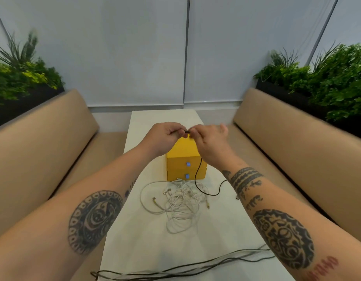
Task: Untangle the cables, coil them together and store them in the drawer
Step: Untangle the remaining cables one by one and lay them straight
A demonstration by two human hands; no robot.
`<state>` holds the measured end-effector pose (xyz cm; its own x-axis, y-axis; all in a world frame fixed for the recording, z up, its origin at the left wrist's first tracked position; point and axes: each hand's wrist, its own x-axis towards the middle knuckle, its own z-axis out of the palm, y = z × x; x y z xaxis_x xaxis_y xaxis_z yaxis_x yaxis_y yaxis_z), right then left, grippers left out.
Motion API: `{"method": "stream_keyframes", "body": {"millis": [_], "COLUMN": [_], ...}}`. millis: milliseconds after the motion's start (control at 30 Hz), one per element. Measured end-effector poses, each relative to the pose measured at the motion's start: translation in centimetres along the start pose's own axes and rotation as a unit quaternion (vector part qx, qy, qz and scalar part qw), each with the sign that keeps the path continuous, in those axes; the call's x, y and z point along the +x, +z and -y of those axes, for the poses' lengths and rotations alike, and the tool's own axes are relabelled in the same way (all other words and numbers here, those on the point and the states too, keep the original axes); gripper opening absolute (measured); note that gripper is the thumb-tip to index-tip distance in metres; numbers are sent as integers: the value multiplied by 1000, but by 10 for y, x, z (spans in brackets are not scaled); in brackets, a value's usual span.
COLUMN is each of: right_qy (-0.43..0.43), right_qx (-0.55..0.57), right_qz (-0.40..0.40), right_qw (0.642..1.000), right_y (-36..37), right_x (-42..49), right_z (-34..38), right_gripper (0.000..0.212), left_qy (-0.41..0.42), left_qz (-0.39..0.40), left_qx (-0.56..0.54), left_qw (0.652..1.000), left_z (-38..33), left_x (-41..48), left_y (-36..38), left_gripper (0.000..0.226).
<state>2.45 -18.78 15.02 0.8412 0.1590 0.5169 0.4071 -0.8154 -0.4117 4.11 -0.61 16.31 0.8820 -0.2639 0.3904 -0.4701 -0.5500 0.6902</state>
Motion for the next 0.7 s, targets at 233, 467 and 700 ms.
{"method": "stream_keyframes", "body": {"millis": [233,467,700], "right_qy": [-73,35,52], "right_qx": [-134,-189,-226], "right_qz": [120,165,155], "right_qw": [981,967,960], "right_y": [-9,-3,-1], "right_x": [7,-3,-12], "right_z": [-1,-18,-36], "right_gripper": [32,31,32], "left_qy": [-6,-62,-178], "left_qz": [75,68,47], "left_qx": [184,327,349], "left_qw": [980,940,919], "left_z": [21,40,69], "left_x": [-9,-18,-27], "left_y": [-16,-20,-41], "left_gripper": [27,32,35]}}
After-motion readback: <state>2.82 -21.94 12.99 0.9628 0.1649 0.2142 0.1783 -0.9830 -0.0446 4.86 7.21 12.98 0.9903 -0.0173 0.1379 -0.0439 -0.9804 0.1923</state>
